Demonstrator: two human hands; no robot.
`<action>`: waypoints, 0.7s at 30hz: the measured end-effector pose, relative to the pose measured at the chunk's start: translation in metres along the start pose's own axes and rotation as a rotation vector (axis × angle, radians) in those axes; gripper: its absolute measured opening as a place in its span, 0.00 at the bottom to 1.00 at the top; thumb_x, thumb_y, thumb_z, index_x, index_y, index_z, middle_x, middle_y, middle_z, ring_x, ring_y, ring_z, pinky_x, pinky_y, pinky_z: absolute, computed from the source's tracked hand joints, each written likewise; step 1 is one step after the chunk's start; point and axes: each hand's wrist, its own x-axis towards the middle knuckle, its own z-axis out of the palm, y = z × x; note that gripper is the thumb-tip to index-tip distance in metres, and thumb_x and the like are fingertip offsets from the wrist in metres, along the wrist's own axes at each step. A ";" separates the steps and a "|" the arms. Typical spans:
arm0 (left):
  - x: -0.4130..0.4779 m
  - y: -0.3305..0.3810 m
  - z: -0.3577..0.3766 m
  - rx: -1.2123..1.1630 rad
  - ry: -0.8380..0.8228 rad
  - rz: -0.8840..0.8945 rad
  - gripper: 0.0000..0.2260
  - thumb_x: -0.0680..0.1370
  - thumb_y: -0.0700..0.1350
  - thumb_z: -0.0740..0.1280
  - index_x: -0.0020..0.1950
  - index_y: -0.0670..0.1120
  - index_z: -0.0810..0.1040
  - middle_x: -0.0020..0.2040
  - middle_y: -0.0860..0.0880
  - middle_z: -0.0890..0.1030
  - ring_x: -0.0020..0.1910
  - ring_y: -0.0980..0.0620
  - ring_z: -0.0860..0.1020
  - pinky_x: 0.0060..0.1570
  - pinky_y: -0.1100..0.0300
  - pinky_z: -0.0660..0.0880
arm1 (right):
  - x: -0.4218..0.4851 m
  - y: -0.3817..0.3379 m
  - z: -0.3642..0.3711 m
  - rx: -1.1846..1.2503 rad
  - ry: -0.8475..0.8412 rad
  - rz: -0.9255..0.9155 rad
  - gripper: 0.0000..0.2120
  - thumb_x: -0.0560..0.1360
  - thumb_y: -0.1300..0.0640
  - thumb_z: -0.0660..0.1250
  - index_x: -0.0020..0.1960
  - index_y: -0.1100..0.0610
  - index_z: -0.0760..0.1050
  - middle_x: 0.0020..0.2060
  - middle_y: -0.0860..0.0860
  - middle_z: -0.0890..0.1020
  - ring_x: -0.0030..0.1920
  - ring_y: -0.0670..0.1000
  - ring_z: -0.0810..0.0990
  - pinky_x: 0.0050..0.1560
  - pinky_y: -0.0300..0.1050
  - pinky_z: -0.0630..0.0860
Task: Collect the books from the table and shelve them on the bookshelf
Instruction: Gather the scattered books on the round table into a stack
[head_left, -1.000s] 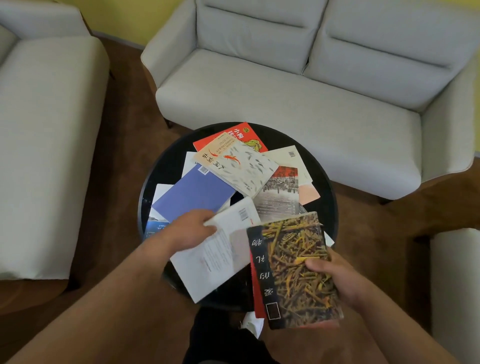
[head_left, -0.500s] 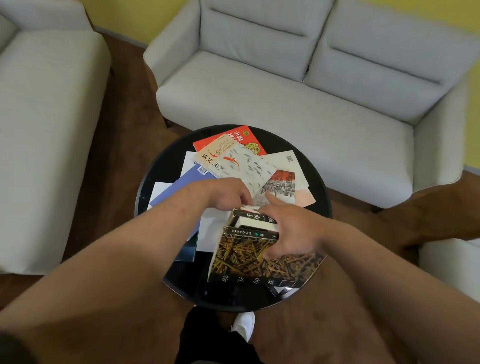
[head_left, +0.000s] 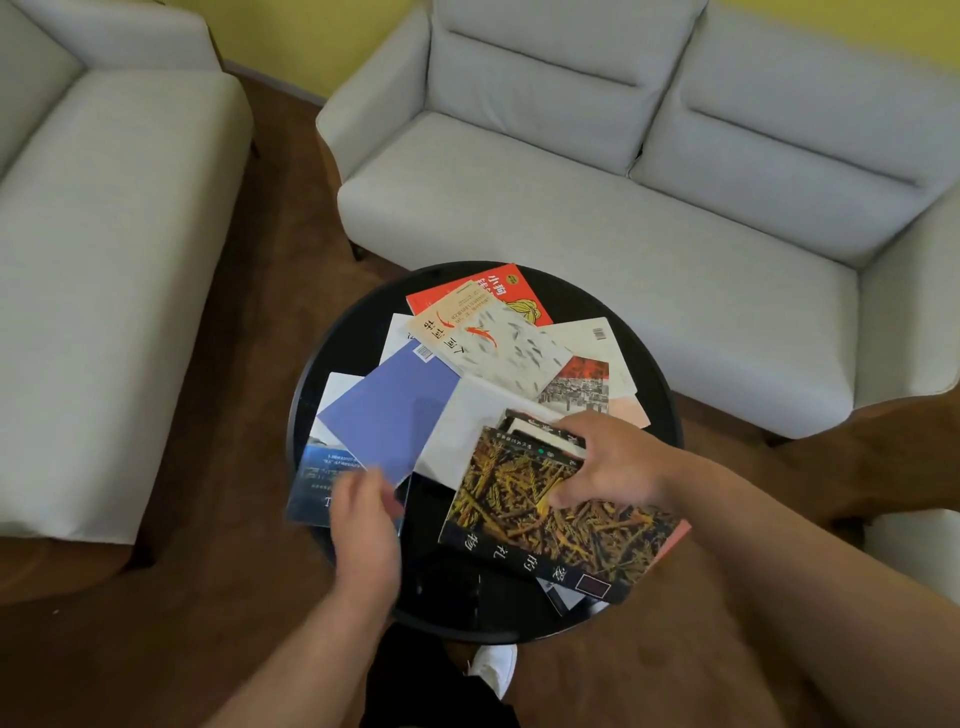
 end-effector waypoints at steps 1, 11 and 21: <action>-0.013 -0.024 -0.003 -0.024 -0.088 -0.175 0.14 0.76 0.55 0.64 0.47 0.44 0.74 0.44 0.46 0.77 0.45 0.45 0.76 0.49 0.49 0.73 | 0.002 0.006 -0.002 0.050 0.004 0.022 0.40 0.62 0.42 0.81 0.70 0.50 0.72 0.59 0.47 0.81 0.58 0.50 0.81 0.65 0.56 0.76; -0.029 -0.059 0.054 -0.018 -0.601 -0.496 0.05 0.79 0.44 0.67 0.55 0.49 0.77 0.53 0.48 0.81 0.49 0.52 0.77 0.50 0.56 0.72 | 0.009 0.029 -0.014 0.428 -0.005 0.164 0.26 0.69 0.55 0.80 0.65 0.50 0.76 0.50 0.50 0.87 0.47 0.51 0.88 0.48 0.46 0.82; -0.025 -0.039 0.063 -0.094 -0.541 -0.415 0.20 0.76 0.48 0.71 0.64 0.47 0.69 0.54 0.42 0.81 0.49 0.45 0.82 0.46 0.51 0.78 | -0.016 0.079 0.037 1.034 -0.068 0.260 0.47 0.59 0.48 0.85 0.72 0.57 0.68 0.60 0.61 0.84 0.58 0.65 0.84 0.65 0.67 0.75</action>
